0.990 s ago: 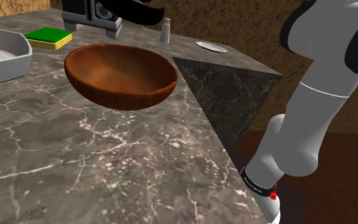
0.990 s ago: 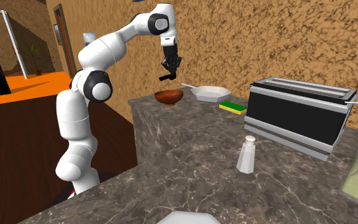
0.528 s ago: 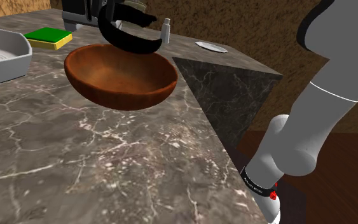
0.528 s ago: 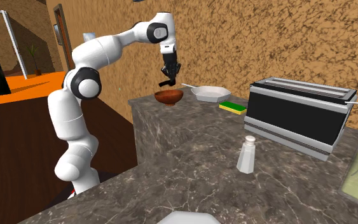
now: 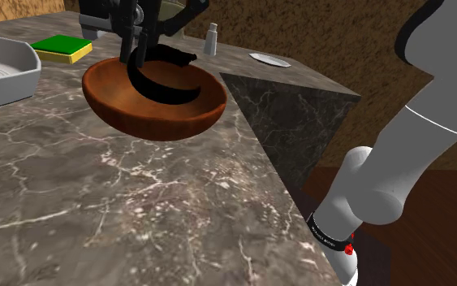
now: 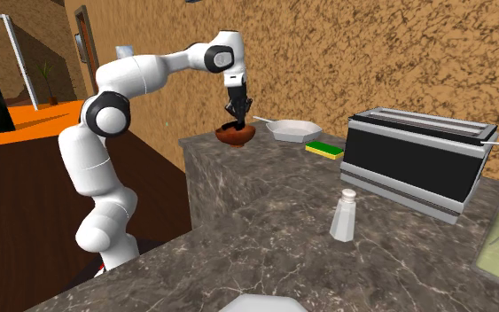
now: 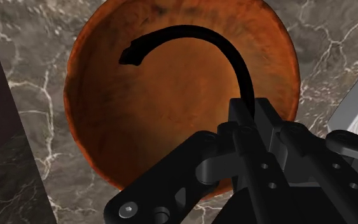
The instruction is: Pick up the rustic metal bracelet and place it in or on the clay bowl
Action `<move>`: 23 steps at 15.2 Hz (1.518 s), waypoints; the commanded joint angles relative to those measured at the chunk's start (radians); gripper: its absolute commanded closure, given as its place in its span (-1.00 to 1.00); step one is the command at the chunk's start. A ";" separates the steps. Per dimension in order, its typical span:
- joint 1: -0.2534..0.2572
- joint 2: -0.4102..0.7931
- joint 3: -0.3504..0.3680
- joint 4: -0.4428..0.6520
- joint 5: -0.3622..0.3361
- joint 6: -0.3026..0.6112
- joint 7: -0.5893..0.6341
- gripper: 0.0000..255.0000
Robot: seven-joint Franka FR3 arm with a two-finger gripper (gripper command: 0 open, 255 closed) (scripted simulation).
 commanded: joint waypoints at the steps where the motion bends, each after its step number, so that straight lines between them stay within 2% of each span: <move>1: -0.001 -0.007 -0.002 -0.019 0.005 0.013 -0.004 1.00; 7: -0.001 -0.007 -0.002 -0.019 0.004 0.013 -0.004 1.00; 8: -0.001 -0.007 -0.002 -0.019 0.004 0.013 -0.004 -1.00; 13: -0.001 -0.007 -0.002 -0.019 0.004 0.013 -0.004 -1.00; 17: 0.004 0.054 0.012 0.178 -0.032 -0.131 0.024 -1.00; 23: 0.005 0.054 0.012 0.178 -0.032 -0.131 0.024 -1.00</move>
